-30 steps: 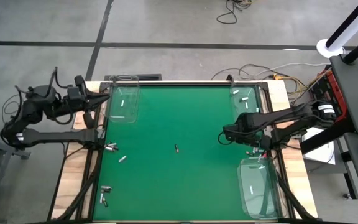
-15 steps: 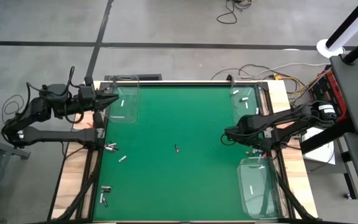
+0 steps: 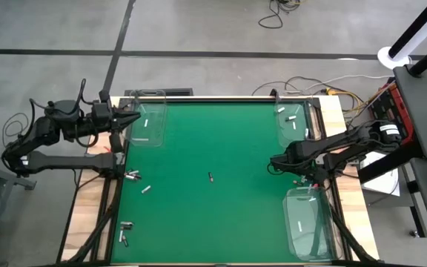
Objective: Sort batteries
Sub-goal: Put the silver battery into the top right transparent bin
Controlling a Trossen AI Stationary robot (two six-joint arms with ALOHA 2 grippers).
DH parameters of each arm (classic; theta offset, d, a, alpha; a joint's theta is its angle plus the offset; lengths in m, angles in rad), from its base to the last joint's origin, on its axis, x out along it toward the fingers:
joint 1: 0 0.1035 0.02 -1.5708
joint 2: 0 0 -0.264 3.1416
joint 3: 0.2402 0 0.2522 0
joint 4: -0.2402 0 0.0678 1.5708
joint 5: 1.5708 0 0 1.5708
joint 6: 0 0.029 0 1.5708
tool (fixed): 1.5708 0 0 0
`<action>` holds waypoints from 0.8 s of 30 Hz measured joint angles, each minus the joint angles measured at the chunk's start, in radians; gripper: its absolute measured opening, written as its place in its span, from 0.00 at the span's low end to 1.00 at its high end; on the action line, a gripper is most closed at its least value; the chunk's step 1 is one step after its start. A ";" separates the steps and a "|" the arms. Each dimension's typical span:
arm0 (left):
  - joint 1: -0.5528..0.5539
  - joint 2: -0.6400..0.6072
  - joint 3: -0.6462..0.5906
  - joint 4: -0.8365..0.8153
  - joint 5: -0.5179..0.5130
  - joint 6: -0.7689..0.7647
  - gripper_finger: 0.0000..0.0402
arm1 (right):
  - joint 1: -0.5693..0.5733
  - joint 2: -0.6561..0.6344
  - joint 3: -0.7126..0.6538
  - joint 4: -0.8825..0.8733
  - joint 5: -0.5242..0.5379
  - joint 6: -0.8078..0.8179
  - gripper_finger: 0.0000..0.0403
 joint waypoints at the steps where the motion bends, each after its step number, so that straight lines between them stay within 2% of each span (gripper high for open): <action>1: 0.000 0.000 0.000 0.000 0.000 0.000 0.02 | 0.003 0.000 -0.008 0.012 0.000 0.018 0.41; 12: 0.000 -0.005 0.000 0.000 0.000 -0.003 0.02 | 0.015 0.006 -0.041 0.061 -0.004 0.094 0.37; 24: 0.000 -0.008 0.000 0.000 0.000 0.001 0.02 | 0.015 0.067 -0.062 0.130 -0.016 0.044 0.38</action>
